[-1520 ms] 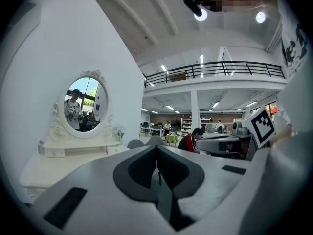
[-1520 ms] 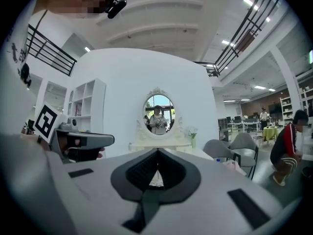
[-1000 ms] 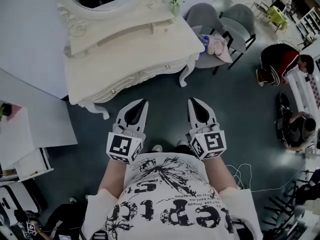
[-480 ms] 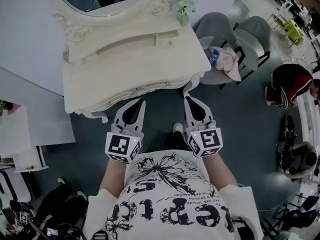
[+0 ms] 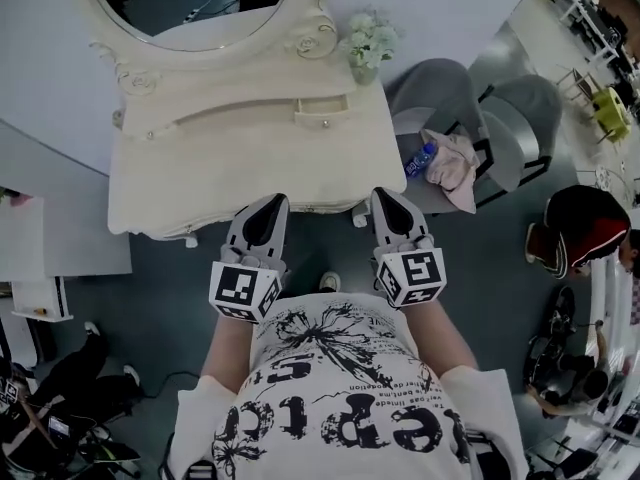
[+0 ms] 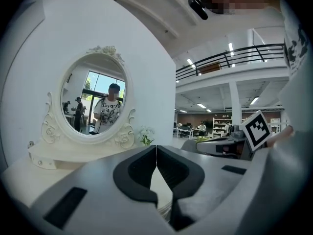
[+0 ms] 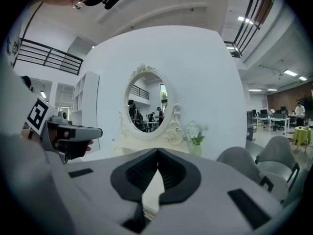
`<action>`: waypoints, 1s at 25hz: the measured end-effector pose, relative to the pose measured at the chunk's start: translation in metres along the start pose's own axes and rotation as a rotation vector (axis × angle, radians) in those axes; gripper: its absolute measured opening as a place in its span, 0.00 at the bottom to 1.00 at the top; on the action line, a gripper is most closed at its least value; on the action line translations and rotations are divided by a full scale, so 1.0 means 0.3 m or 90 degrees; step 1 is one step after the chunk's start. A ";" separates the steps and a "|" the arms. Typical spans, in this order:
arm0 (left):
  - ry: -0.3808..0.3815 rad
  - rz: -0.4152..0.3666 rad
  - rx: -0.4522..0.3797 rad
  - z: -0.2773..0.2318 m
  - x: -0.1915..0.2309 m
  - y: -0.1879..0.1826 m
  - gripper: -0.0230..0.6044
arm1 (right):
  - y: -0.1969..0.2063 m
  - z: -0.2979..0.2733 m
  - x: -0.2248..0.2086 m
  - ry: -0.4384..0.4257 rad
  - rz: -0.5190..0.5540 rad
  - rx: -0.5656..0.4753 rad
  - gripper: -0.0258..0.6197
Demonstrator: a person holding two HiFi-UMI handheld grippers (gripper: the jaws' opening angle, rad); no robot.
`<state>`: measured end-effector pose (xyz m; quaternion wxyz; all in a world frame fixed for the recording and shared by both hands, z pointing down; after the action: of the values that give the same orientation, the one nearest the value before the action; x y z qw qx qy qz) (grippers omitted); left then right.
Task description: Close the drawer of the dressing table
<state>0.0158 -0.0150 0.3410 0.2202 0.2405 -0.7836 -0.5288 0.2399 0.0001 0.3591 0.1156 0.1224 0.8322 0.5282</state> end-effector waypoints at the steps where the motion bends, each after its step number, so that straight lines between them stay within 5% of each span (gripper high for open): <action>1: -0.004 0.005 0.003 -0.022 -0.001 0.000 0.07 | 0.001 -0.020 -0.025 -0.004 -0.002 0.007 0.07; 11: -0.052 0.052 0.033 -0.197 0.146 -0.024 0.07 | -0.034 -0.285 -0.115 -0.047 -0.002 0.064 0.07; 25: -0.012 0.037 0.037 -0.524 0.491 -0.091 0.07 | -0.096 -0.728 -0.166 -0.023 -0.015 0.117 0.07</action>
<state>-0.0021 -0.2272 0.3829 0.2212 0.2188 -0.8074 -0.5014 0.2142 -0.2139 0.4270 0.1252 0.1325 0.8761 0.4463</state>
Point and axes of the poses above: the fingertips, and each gripper's own axes: z backward along the fingers, x to its left, y out of its underside, the point moved 7 cm from there along z, backward along the fingers, and after that the axes turned 12 degrees about x, right-handed, at the moved point
